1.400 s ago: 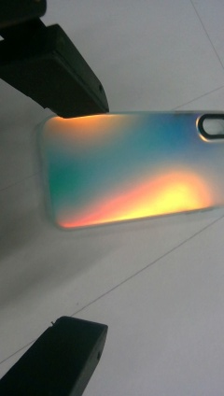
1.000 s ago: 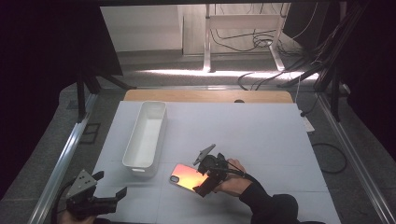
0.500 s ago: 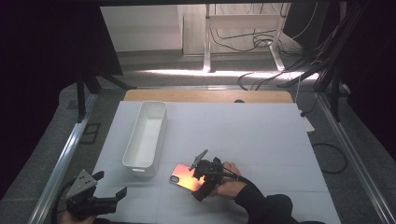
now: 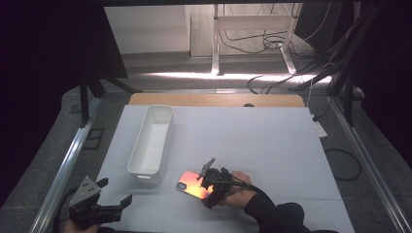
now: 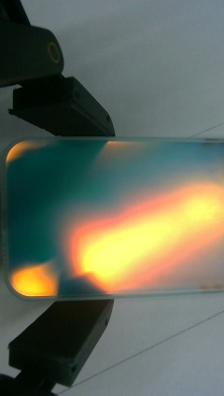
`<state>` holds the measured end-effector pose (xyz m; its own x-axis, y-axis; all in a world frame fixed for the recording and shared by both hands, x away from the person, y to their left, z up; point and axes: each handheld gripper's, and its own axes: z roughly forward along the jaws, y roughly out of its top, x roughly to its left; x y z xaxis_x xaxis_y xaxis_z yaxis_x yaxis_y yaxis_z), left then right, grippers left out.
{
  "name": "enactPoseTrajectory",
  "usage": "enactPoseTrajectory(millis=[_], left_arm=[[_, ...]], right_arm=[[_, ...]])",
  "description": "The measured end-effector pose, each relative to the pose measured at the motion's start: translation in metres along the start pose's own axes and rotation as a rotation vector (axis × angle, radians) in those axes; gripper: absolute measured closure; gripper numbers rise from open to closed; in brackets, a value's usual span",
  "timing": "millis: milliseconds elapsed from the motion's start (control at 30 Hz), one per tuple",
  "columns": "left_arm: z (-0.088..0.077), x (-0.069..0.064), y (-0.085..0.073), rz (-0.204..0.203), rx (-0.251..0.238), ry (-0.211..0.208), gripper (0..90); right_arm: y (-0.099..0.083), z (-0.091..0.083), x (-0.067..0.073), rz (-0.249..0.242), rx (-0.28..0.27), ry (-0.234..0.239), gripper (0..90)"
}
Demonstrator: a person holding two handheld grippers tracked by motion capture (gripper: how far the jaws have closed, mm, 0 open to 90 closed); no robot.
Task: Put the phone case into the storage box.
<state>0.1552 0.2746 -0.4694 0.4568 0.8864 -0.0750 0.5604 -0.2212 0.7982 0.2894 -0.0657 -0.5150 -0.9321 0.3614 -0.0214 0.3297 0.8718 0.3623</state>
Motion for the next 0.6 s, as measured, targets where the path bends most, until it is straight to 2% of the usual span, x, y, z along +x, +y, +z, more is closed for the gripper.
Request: enactPoseTrajectory(millis=[33, 400, 600], left_arm=[[0.000, 0.000, 0.000, -0.001, 0.000, -0.001, 1.8], [0.000, 0.000, 0.000, 0.000, 0.000, 0.007, 1.6], [0.000, 0.000, 0.000, -0.001, -0.004, 0.010, 0.9]], right_arm=[[0.000, -0.001, -0.001, -0.012, 0.004, 0.002, 16.7], [-0.007, -0.005, -0.005, 0.047, -0.049, 0.021, 17.1], [-0.011, -0.018, -0.009, 0.065, -0.108, 0.027, 17.1]])
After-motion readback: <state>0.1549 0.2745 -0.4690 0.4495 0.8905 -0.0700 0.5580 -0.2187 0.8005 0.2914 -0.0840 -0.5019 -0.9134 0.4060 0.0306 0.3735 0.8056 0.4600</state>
